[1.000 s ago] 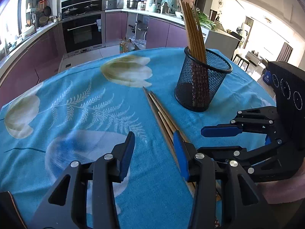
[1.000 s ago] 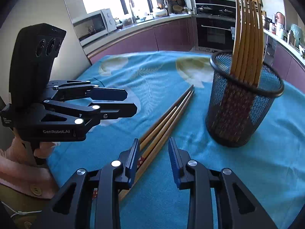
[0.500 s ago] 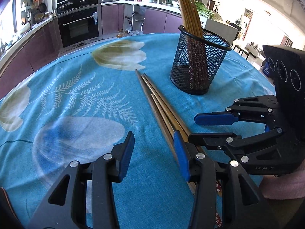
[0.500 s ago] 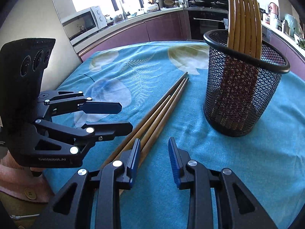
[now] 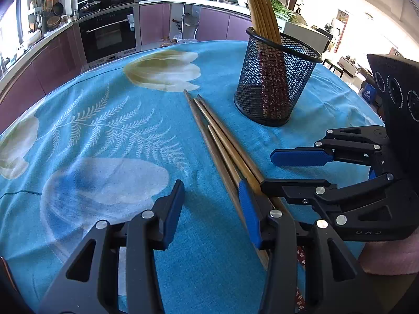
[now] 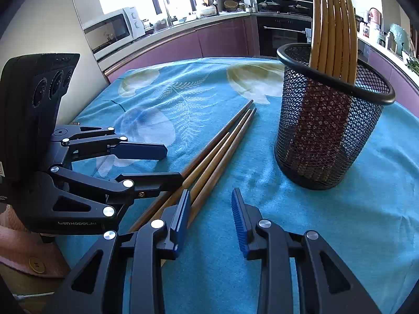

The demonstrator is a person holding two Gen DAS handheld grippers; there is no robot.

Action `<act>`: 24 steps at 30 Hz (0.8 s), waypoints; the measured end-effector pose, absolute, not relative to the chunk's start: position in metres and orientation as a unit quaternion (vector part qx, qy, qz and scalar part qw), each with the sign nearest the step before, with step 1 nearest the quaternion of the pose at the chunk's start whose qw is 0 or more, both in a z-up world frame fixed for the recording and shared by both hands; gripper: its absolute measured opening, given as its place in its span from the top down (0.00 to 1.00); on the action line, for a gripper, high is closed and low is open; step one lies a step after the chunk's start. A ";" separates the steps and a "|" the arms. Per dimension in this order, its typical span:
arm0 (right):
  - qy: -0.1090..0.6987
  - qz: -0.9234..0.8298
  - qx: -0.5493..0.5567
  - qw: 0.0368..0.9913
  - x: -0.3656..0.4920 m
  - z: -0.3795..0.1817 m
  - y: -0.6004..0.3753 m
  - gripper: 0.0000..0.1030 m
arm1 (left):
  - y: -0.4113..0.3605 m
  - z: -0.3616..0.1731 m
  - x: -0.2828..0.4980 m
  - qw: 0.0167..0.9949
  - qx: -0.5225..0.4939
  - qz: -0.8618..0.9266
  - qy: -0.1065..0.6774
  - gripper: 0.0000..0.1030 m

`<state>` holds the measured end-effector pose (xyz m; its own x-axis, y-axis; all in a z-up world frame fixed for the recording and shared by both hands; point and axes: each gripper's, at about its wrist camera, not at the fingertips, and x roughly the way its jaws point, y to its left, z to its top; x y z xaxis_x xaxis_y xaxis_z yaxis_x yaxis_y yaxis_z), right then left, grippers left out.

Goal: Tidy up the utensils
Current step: 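Grasp a chopstick from the pile with the left tool while the right tool grasps another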

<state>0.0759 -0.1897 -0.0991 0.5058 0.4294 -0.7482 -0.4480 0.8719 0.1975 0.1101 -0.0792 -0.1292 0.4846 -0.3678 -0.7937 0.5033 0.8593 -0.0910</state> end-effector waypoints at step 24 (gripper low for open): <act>0.429 0.223 -0.022 0.875 0.090 -0.100 -0.185 0.77 | -0.089 -0.132 0.133 0.854 0.088 -0.243 0.451 0.70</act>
